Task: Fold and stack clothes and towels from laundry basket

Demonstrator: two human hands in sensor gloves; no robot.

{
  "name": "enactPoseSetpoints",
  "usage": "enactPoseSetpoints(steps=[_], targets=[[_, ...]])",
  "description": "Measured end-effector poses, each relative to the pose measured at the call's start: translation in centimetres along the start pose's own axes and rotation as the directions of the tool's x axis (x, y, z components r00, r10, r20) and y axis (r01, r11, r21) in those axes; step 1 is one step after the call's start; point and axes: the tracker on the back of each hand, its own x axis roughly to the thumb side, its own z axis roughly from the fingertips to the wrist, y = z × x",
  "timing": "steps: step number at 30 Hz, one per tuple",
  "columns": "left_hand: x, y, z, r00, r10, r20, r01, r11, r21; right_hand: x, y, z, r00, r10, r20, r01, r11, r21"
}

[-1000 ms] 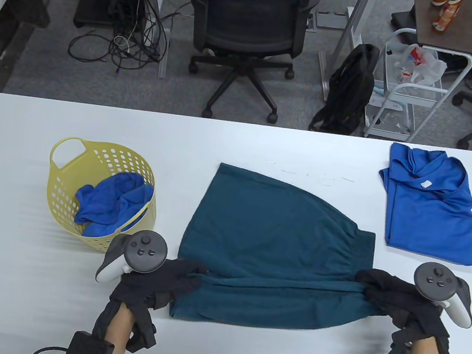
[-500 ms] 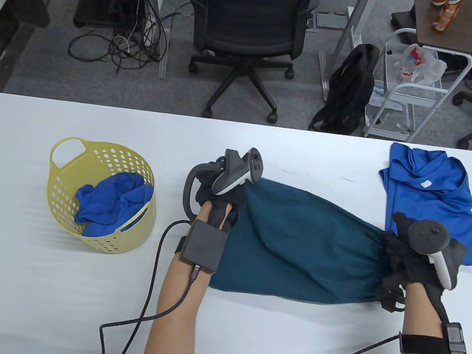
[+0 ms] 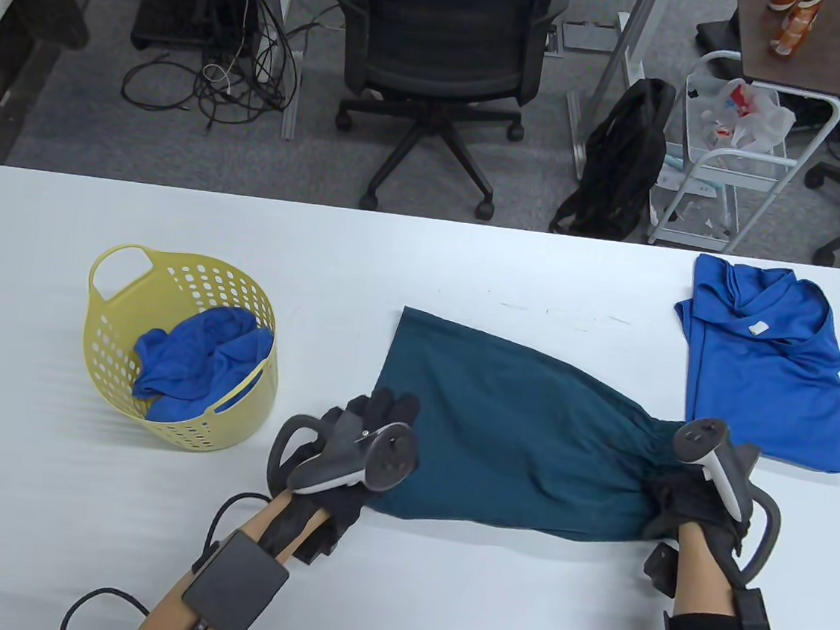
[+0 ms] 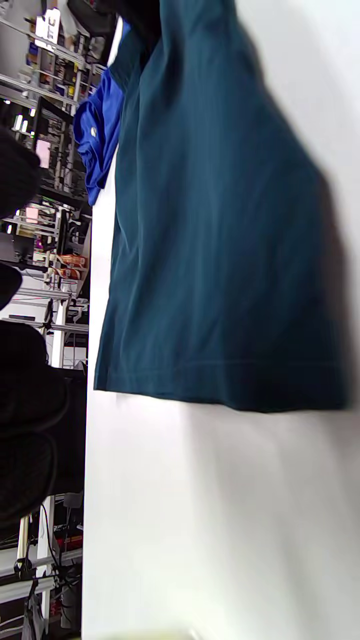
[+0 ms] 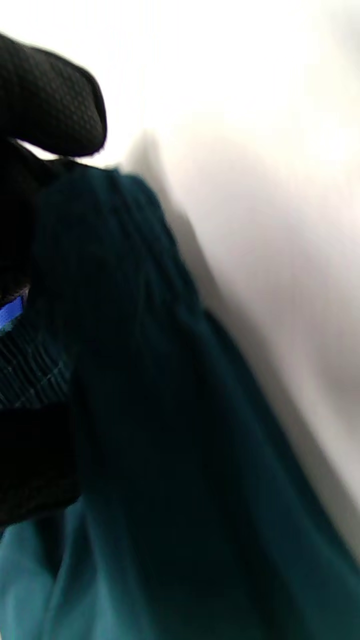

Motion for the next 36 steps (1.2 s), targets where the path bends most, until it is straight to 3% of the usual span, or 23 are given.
enactPoseSetpoints(steps=[4, 8, 12, 13, 16, 18, 20, 22, 24, 26, 29, 31, 34, 36], targets=[[-2.1, -1.6, 3.3, 0.994, 0.071, -0.082, -0.07, 0.998, 0.006, 0.4, 0.0, -0.3, 0.998, -0.051, -0.035, 0.05, 0.998, -0.025], [-4.5, -2.7, 4.9, 0.974, 0.171, -0.149, -0.168, 0.985, 0.034, 0.2, 0.1, -1.0, 0.989, -0.146, -0.025, 0.146, 0.989, 0.027], [-5.9, -4.0, 5.5, 0.948, 0.285, -0.139, -0.269, 0.956, 0.12, 1.6, 0.0, -0.9, 0.988, -0.117, 0.102, 0.116, 0.993, 0.015], [-6.0, -4.2, 5.5, 0.948, 0.289, -0.13, -0.277, 0.956, 0.1, 1.9, -0.5, -0.8, 0.981, -0.131, 0.145, 0.129, 0.991, 0.026], [-6.4, -4.4, 5.7, 0.953, 0.275, -0.127, -0.266, 0.96, 0.083, 2.6, -3.0, 0.0, 0.882, -0.375, 0.285, 0.351, 0.927, 0.131], [-6.8, -4.4, 5.8, 0.952, 0.274, -0.138, -0.264, 0.96, 0.088, 2.9, -4.4, 0.4, 0.77, -0.547, 0.329, 0.466, 0.834, 0.297], [-7.3, -4.5, 5.9, 0.947, 0.288, -0.144, -0.277, 0.957, 0.089, 3.0, -5.3, 0.7, 0.672, -0.65, 0.354, 0.521, 0.755, 0.397], [-7.8, -4.7, 6.0, 0.941, 0.302, -0.155, -0.292, 0.953, 0.084, 2.8, -4.9, 0.5, 0.639, -0.688, 0.344, 0.553, 0.722, 0.417], [-8.3, -4.9, 6.2, 0.937, 0.308, -0.164, -0.298, 0.951, 0.082, 2.2, -3.7, -0.3, 0.68, -0.681, 0.273, 0.565, 0.723, 0.398], [-8.6, -4.9, 6.3, 0.934, 0.313, -0.171, -0.302, 0.949, 0.087, 1.7, -3.7, -0.5, 0.768, -0.6, 0.225, 0.513, 0.786, 0.344], [-8.9, -4.8, 6.4, 0.934, 0.312, -0.176, -0.299, 0.949, 0.096, 2.3, -7.0, 1.0, 0.911, -0.351, 0.216, 0.329, 0.935, 0.131], [-8.9, -4.8, 6.4, 0.935, 0.307, -0.177, -0.295, 0.951, 0.093, 4.1, -9.9, 3.1, 0.967, -0.15, 0.204, 0.162, 0.986, -0.042], [-8.7, -5.0, 6.2, 0.939, 0.3, -0.169, -0.291, 0.954, 0.077, 8.3, -13.1, 7.1, 0.98, 0.064, 0.189, -0.023, 0.977, -0.214], [-8.6, -5.1, 6.1, 0.942, 0.294, -0.163, -0.287, 0.956, 0.066, 12.3, -13.5, 9.9, 0.959, 0.187, 0.214, -0.121, 0.951, -0.285]])
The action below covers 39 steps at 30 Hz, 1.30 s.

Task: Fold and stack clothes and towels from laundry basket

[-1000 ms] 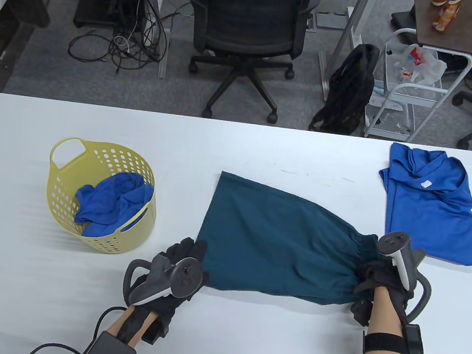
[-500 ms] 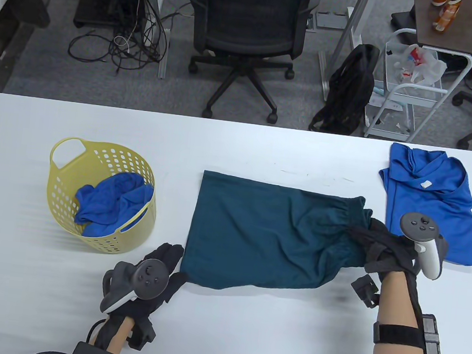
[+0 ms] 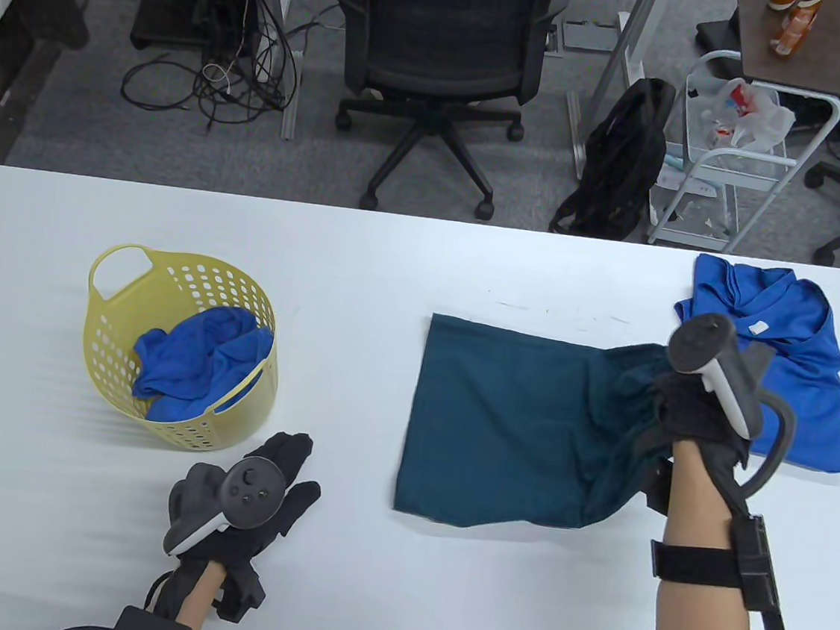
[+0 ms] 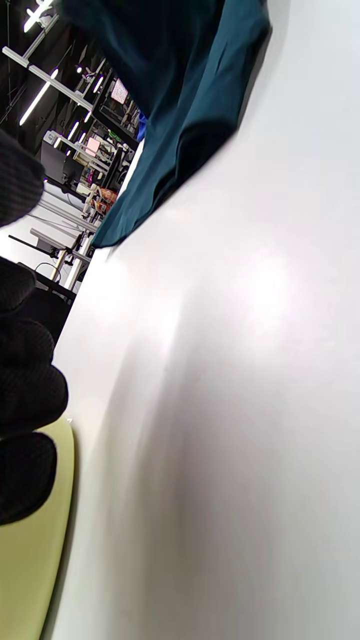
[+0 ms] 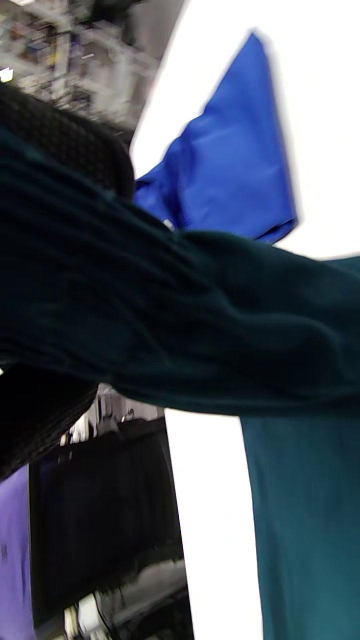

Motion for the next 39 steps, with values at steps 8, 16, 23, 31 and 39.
enactPoseSetpoints(steps=[8, 16, 23, 31, 39], targets=[[-0.1, -0.7, -0.1, 0.998, -0.055, -0.004, 0.055, 0.998, -0.02, 14.3, 11.5, 2.6, 0.927, 0.041, 0.372, -0.138, 0.962, 0.237], [0.3, -1.5, -0.5, 0.999, -0.051, 0.008, 0.051, 0.996, -0.076, 7.4, 9.5, 0.3, 0.781, -0.501, 0.373, 0.347, 0.845, 0.407], [7.0, -0.3, -8.5, 0.943, 0.311, -0.122, -0.333, 0.903, -0.27, -2.3, 12.0, -4.8, 0.871, -0.488, 0.051, 0.453, 0.839, 0.301], [12.2, -2.9, -21.0, 0.95, 0.028, -0.312, -0.153, 0.91, -0.384, -2.1, 16.4, -8.3, 0.79, -0.605, -0.098, 0.609, 0.755, 0.244], [10.5, -3.9, -21.3, 0.951, 0.046, -0.305, -0.147, 0.937, -0.316, 0.1, 16.1, -11.2, 0.793, -0.606, -0.055, 0.605, 0.775, 0.184]])
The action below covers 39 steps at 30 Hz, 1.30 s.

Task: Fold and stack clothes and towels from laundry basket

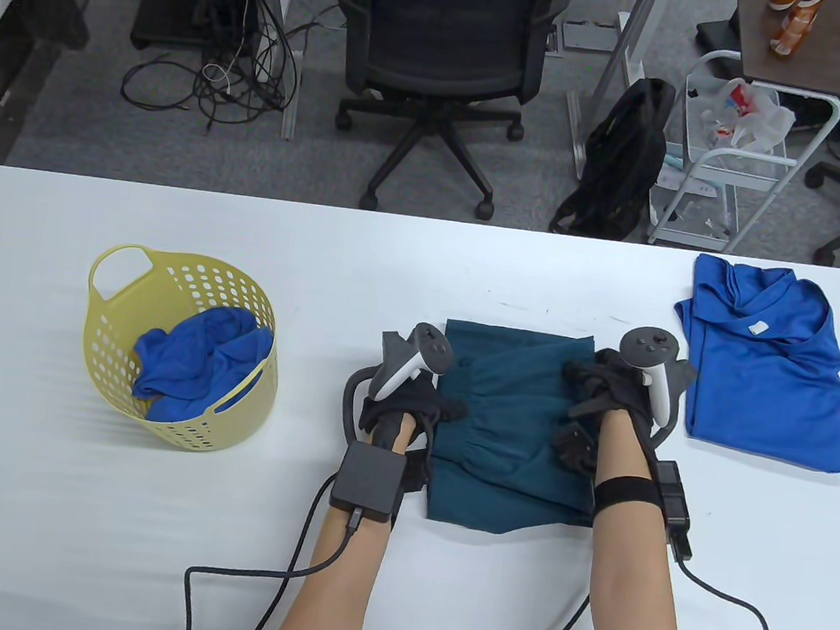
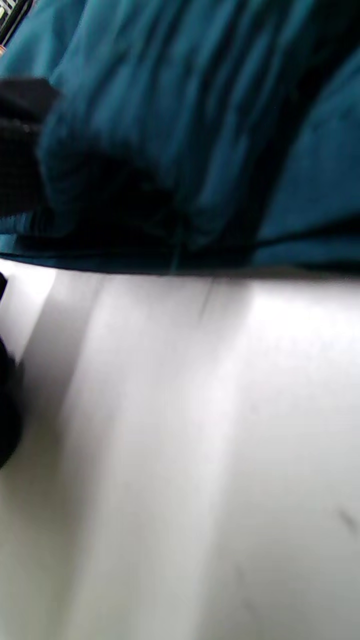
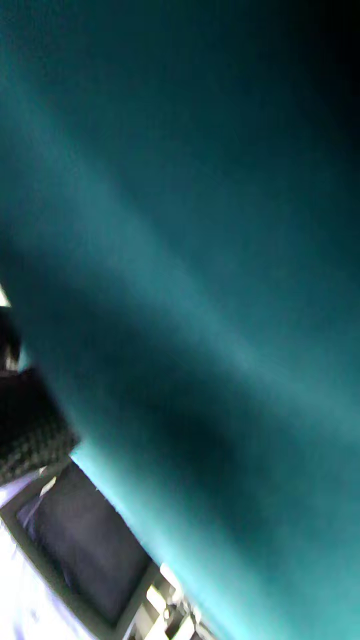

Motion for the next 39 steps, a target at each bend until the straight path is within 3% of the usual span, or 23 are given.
enactPoseSetpoints(steps=[1, 2, 3, 5, 7, 9, 12, 13, 17, 20, 21, 23, 25, 27, 28, 30, 33, 34, 35, 36, 37, 39], targets=[[-0.1, 0.0, 0.1, 1.0, 0.013, 0.002, -0.013, 1.0, -0.006, 0.3, -0.4, 0.0, 0.996, -0.063, 0.057, 0.063, 0.998, 0.004], [-0.2, -0.1, 0.1, 1.0, 0.02, 0.011, -0.02, 1.0, -0.006, 0.8, -1.0, 0.2, 0.972, -0.201, 0.123, 0.188, 0.976, 0.112], [-0.3, -0.1, 0.2, 0.999, 0.024, 0.025, -0.024, 1.0, -0.004, 1.2, -1.8, 0.7, 0.918, -0.354, 0.177, 0.303, 0.916, 0.263], [-0.5, -0.2, 0.4, 0.997, 0.053, 0.048, -0.053, 0.999, -0.008, 1.9, -2.8, 2.2, 0.804, -0.546, 0.235, 0.395, 0.786, 0.475], [-0.8, -0.2, 1.0, 0.988, 0.113, 0.103, -0.115, 0.993, 0.012, 2.7, -4.0, 4.6, 0.724, -0.601, 0.338, 0.319, 0.727, 0.609], [-1.3, 0.0, 1.4, 0.945, 0.233, 0.229, -0.24, 0.971, 0.004, 3.5, -4.8, 7.6, 0.647, -0.629, 0.431, 0.186, 0.678, 0.711], [-1.8, 0.0, 1.3, 0.803, 0.443, 0.398, -0.393, 0.897, -0.204, 4.4, -5.5, 12.4, 0.531, -0.691, 0.49, 0.016, 0.586, 0.81], [-1.7, 0.0, 1.4, 0.745, 0.495, 0.446, -0.395, 0.867, -0.303, 4.6, -5.7, 13.7, 0.506, -0.696, 0.51, -0.019, 0.582, 0.813], [-0.6, -0.9, 2.1, 0.592, 0.531, 0.606, -0.257, 0.837, -0.482, 4.9, -6.1, 18.0, 0.413, -0.74, 0.53, -0.086, 0.548, 0.832], [-0.6, -2.2, 3.3, 0.399, 0.686, 0.608, -0.281, 0.723, -0.632, 4.1, -6.8, 19.6, 0.392, -0.743, 0.542, -0.065, 0.566, 0.822], [-0.9, -2.6, 4.0, 0.341, 0.73, 0.592, -0.305, 0.682, -0.665, 3.5, -7.3, 20.1, 0.412, -0.713, 0.568, -0.034, 0.611, 0.791], [-1.6, -3.1, 5.6, 0.326, 0.757, 0.566, -0.367, 0.653, -0.663, 2.2, -8.4, 20.6, 0.514, -0.565, 0.645, 0.048, 0.77, 0.636], [-1.5, -3.8, 7.8, 0.401, 0.704, 0.586, -0.336, 0.708, -0.621, 0.0, -9.2, 21.0, 0.707, -0.286, 0.647, 0.08, 0.941, 0.327], [0.4, -4.4, 9.2, 0.466, 0.638, 0.613, -0.252, 0.76, -0.599, -1.5, -9.9, 20.8, 0.824, -0.036, 0.566, 0.007, 0.999, 0.053], [1.8, -4.6, 9.6, 0.489, 0.629, 0.604, -0.235, 0.762, -0.603, -1.9, -10.5, 20.4, 0.843, 0.061, 0.534, -0.05, 0.998, -0.036], [7.1, -4.2, 9.6, 0.507, 0.661, 0.553, -0.247, 0.726, -0.642, -2.3, -13.4, 18.8, 0.908, 0.224, 0.355, -0.154, 0.964, -0.215], [15.0, -1.1, 7.5, 0.51, 0.688, 0.516, -0.359, 0.716, -0.599, -0.7, -19.0, 14.8, 0.972, 0.219, 0.08, -0.151, 0.854, -0.498], [17.9, 0.9, 6.2, 0.498, 0.708, 0.5, -0.429, 0.703, -0.567, 0.1, -21.3, 12.8, 0.996, 0.082, -0.019, -0.079, 0.843, -0.532], [19.5, 2.5, 5.4, 0.46, 0.718, 0.522, -0.444, 0.695, -0.565, 0.3, -22.3, 11.7, 0.995, -0.052, -0.086, 0.015, 0.924, -0.383], [19.6, 3.4, 5.1, 0.507, 0.681, 0.528, -0.419, 0.73, -0.54, 0.6, -22.6, 11.8, 0.988, -0.098, -0.118, 0.059, 0.953, -0.296], [18.8, 4.2, 5.2, 0.617, 0.571, 0.542, -0.377, 0.818, -0.434, 1.2, -22.2, 11.9, 0.995, -0.08, -0.063, 0.055, 0.942, -0.332], [16.5, 4.3, 5.8, 0.687, 0.436, 0.582, -0.342, 0.9, -0.271, 2.0, -20.1, 12.5, 0.995, 0.085, 0.056, -0.056, 0.914, -0.402]])
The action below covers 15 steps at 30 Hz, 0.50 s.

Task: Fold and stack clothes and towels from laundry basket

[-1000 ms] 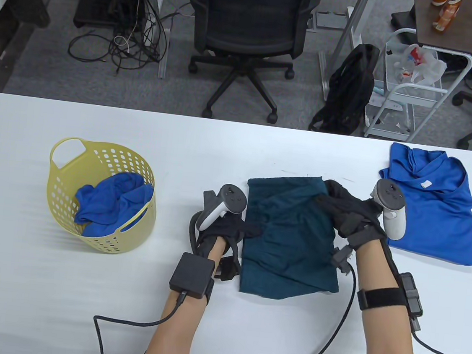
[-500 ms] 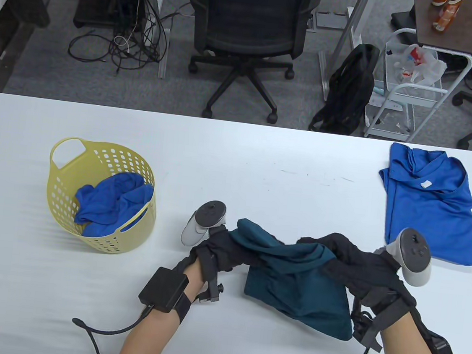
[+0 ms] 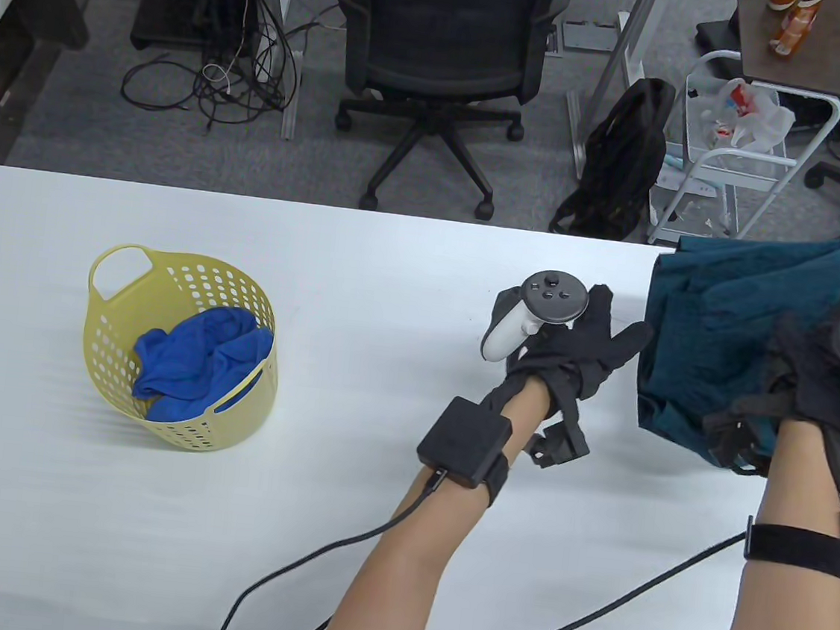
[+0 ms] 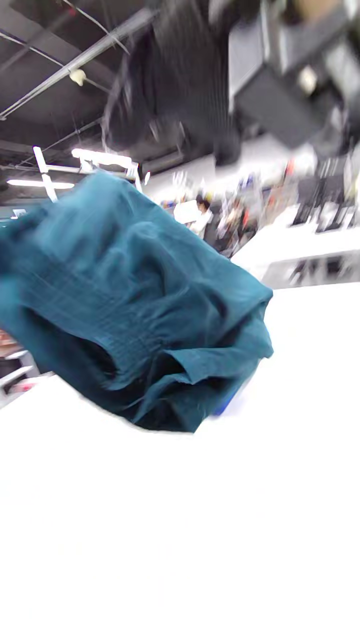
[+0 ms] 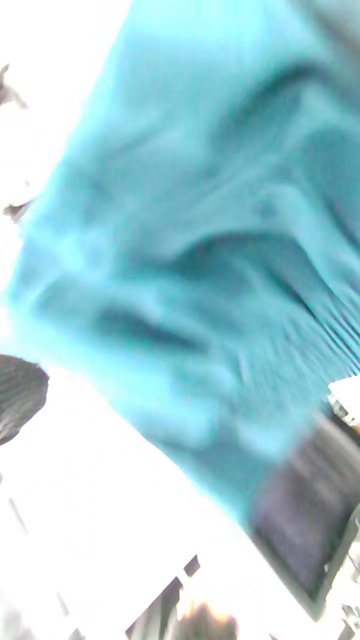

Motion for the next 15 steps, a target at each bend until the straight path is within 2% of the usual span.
enactPoseSetpoints(steps=[2, 3, 4, 5, 6, 7, 9, 11, 13, 14, 15], targets=[[-1.8, 0.3, 3.6, 0.99, -0.138, 0.004, 0.137, 0.987, 0.083, 0.9, 3.3, 2.5, 0.967, 0.141, 0.213, -0.158, 0.985, 0.068], [-2.7, 0.2, 5.8, 0.981, -0.194, 0.002, 0.192, 0.975, 0.114, 1.2, 4.9, 3.7, 0.943, 0.176, 0.281, -0.212, 0.972, 0.105], [-3.3, 0.0, 7.5, 0.972, -0.235, 0.005, 0.233, 0.967, 0.107, 1.5, 7.0, 5.5, 0.911, 0.207, 0.356, -0.274, 0.95, 0.15], [-4.0, -0.1, 9.8, 0.955, -0.296, 0.019, 0.294, 0.953, 0.078, 1.8, 9.0, 7.5, 0.873, 0.191, 0.449, -0.311, 0.926, 0.212], [-4.3, -0.2, 11.4, 0.945, -0.328, 0.019, 0.326, 0.943, 0.06, 2.0, 10.2, 8.7, 0.85, 0.167, 0.499, -0.329, 0.909, 0.257], [-4.6, -0.3, 14.0, 0.928, -0.373, 0.02, 0.372, 0.927, 0.043, 2.3, 11.9, 10.8, 0.827, 0.112, 0.552, -0.339, 0.881, 0.33], [-4.6, -0.1, 17.6, 0.904, -0.427, 0.02, 0.425, 0.902, 0.072, 2.6, 13.8, 13.6, 0.807, 0.022, 0.59, -0.314, 0.863, 0.397], [-3.9, 1.1, 21.8, 0.855, -0.518, -0.017, 0.516, 0.848, 0.12, 2.9, 15.4, 16.0, 0.776, -0.024, 0.63, -0.325, 0.841, 0.432], [-2.7, 3.4, 25.9, 0.779, -0.617, -0.113, 0.626, 0.751, 0.21, 3.1, 16.4, 17.7, 0.765, -0.028, 0.644, -0.359, 0.812, 0.461], [-2.4, 4.3, 27.2, 0.753, -0.639, -0.16, 0.657, 0.711, 0.25, 3.1, 16.6, 18.0, 0.762, -0.031, 0.646, -0.362, 0.808, 0.465], [-1.9, 6.3, 29.4, 0.716, -0.648, -0.26, 0.697, 0.64, 0.325, 3.0, 16.8, 18.5, 0.765, -0.043, 0.643, -0.354, 0.806, 0.475]])
